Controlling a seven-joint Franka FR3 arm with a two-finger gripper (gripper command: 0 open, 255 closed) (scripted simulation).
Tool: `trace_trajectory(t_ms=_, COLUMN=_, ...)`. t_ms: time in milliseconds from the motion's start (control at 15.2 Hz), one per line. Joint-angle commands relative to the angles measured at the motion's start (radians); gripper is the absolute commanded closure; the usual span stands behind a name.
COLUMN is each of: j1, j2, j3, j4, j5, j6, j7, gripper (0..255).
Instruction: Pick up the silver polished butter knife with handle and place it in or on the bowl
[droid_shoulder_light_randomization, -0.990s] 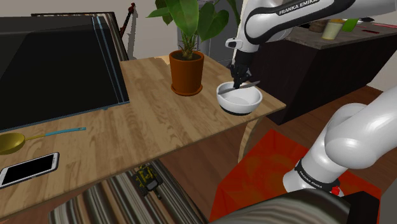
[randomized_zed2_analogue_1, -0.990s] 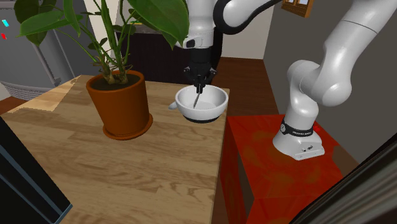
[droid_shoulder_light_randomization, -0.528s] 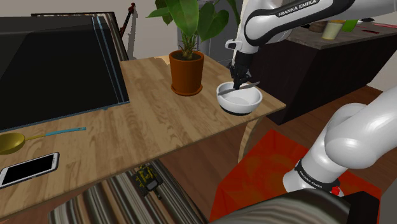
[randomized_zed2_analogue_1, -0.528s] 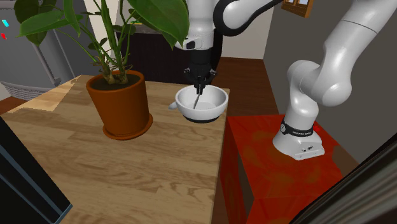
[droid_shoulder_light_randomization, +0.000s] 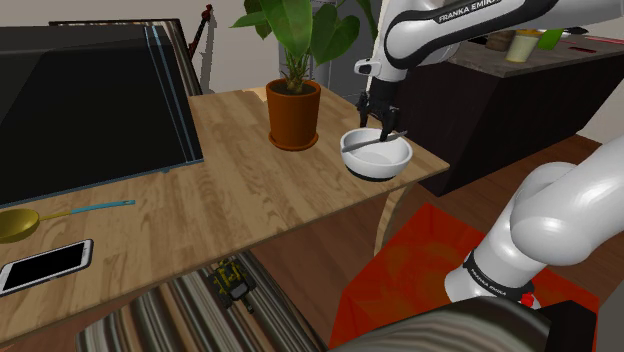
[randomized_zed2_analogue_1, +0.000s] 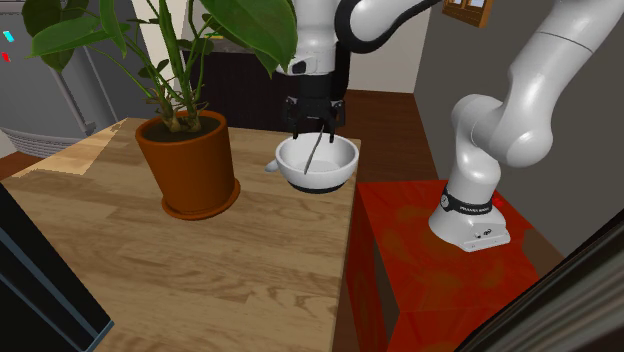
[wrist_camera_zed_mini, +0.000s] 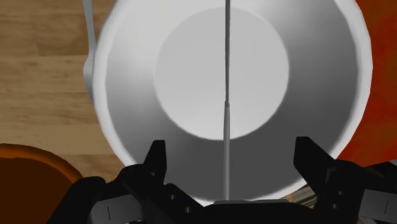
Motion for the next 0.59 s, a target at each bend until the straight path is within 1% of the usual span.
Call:
trace_trajectory(t_ms=0, j1=-0.001, j2=-0.02, j3=0.003, j4=0.035, j5=-0.002, j6=-0.055, j7=0.003, gripper=0)
trace_trajectory(t_ms=132, j1=-0.002, j2=-0.034, j3=0.004, j4=0.084, j5=-0.003, j6=-0.118, j7=0.004, gripper=0)
trace_trajectory(t_ms=528, j1=-0.002, j2=-0.034, j3=0.004, j4=0.084, j5=-0.003, j6=-0.118, j7=0.004, gripper=0)
